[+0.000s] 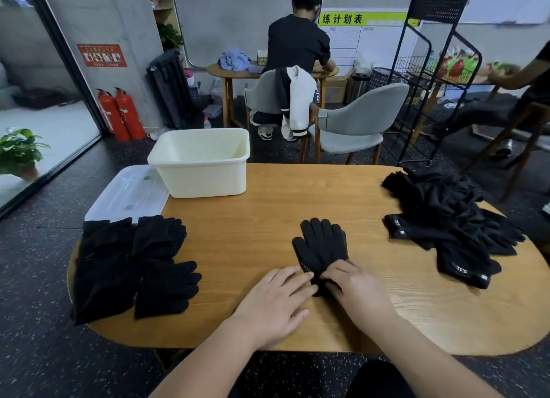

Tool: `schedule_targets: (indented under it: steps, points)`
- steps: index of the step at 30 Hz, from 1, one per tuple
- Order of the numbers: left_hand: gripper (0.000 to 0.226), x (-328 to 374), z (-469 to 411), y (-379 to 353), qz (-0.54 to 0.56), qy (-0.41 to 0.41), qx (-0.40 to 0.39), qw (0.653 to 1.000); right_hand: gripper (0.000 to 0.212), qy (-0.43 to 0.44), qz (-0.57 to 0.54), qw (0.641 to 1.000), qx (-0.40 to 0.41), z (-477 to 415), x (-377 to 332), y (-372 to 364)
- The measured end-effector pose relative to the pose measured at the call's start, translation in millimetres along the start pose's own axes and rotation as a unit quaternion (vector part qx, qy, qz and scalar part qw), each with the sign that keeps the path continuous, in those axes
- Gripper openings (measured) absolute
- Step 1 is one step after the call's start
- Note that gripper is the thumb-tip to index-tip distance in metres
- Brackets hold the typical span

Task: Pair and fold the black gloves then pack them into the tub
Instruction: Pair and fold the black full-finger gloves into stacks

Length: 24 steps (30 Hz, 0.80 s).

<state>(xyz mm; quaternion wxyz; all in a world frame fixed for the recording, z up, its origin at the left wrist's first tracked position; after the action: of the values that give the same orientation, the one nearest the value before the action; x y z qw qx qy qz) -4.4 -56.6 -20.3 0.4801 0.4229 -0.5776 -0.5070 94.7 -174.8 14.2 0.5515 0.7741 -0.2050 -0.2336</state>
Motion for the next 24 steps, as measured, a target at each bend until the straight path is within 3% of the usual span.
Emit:
schedule_targets:
  steps: [7,11,14,17,24]
  points:
    - [0.059,1,1,6,0.015,0.006,-0.011,1.0,0.017,-0.031,0.001,0.992,0.124,-10,8,29]
    - [0.057,4,1,10,0.08,0.055,0.007,0.995,0.015,0.0,0.04,0.978,0.203,-1,5,51]
    - [0.058,10,3,8,0.126,0.103,0.031,0.986,0.02,0.038,0.059,0.982,0.173,15,-5,32]
    - [0.059,13,5,7,0.105,0.098,0.038,0.989,0.026,0.027,0.043,0.99,0.13,25,-6,7]
    - [0.063,16,7,6,0.084,0.091,0.029,0.992,0.016,-0.067,-0.051,0.98,0.178,15,-7,30]
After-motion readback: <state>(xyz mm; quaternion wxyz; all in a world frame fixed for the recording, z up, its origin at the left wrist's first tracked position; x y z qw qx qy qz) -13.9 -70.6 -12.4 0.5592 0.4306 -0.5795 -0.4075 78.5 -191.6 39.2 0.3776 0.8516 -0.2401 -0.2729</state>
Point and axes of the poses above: each hand's wrist, its own z-axis away from the middle knuckle, its own y-axis out of the back of the hand, x = y × z, the point moved 9 cm from there along -z, towards the middle knuckle, and after that the axes turned 6 degrees about z, right-handed, at the moved point
